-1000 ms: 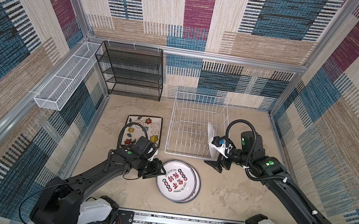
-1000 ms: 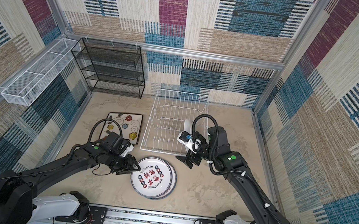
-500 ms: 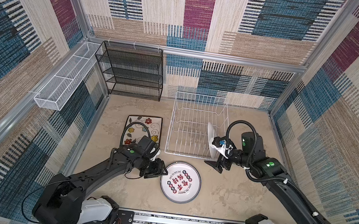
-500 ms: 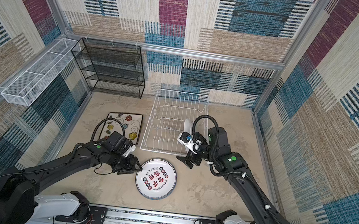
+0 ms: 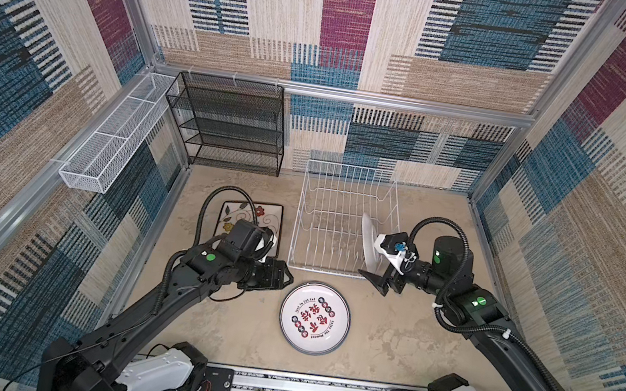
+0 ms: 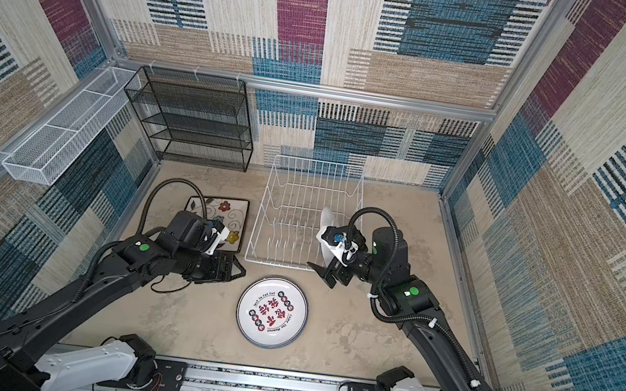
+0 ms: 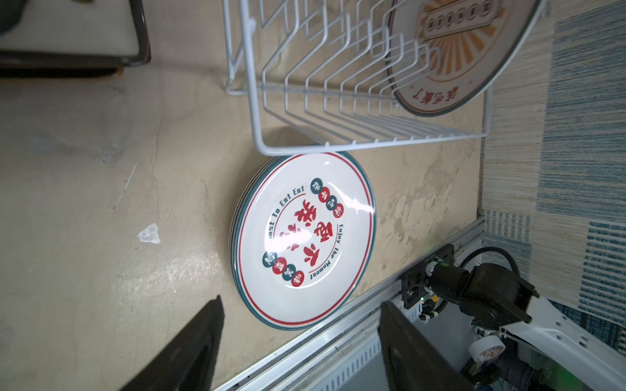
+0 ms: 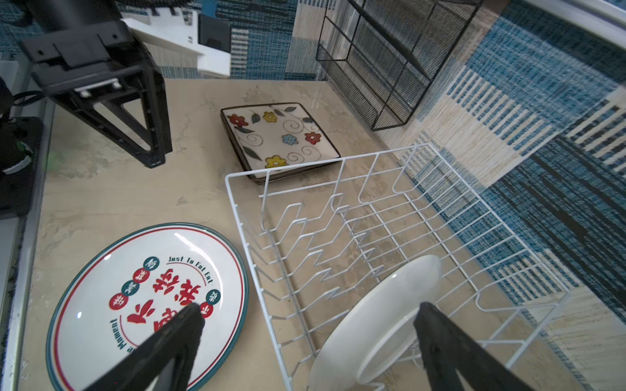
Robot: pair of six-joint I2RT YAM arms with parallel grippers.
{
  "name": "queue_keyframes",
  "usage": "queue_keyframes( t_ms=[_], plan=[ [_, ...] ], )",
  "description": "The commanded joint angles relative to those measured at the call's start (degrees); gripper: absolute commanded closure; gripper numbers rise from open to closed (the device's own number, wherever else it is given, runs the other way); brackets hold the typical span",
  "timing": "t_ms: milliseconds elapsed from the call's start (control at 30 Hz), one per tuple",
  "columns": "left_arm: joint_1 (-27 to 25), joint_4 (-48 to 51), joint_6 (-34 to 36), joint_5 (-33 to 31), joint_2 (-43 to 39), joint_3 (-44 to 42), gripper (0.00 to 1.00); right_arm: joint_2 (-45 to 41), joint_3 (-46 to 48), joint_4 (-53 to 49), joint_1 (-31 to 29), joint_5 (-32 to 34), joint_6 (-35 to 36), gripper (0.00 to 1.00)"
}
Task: Unload the plates from the dish rack
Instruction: 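Move the left gripper back to the dish rack beside the white plates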
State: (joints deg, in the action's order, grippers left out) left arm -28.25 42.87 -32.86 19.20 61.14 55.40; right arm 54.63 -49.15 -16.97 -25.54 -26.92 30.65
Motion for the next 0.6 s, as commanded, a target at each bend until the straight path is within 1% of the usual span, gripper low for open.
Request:
queue_keyframes(
  t_ms=[0,200,400,567],
  plan=[
    [0.04,2.6,2.92,-3.97,-1.13,4.14,0.21,-0.82,0.09,7.74,-0.04,5.29,-6.15,0.0],
    [-0.19,3.23,4.84,-5.36,0.92,12.75,0.18,0.66,-2.81,5.63,0.05,11.8,-11.53,0.0],
    [-2.64,3.1,6.79,-8.88,6.42,20.98,0.16,2.46,-4.9,2.65,0.05,14.9,-15.19,0.0],
    [-4.99,-1.99,6.41,-10.76,11.39,23.44,0.16,3.63,-5.21,1.57,0.5,19.68,-18.1,0.0]
  ],
)
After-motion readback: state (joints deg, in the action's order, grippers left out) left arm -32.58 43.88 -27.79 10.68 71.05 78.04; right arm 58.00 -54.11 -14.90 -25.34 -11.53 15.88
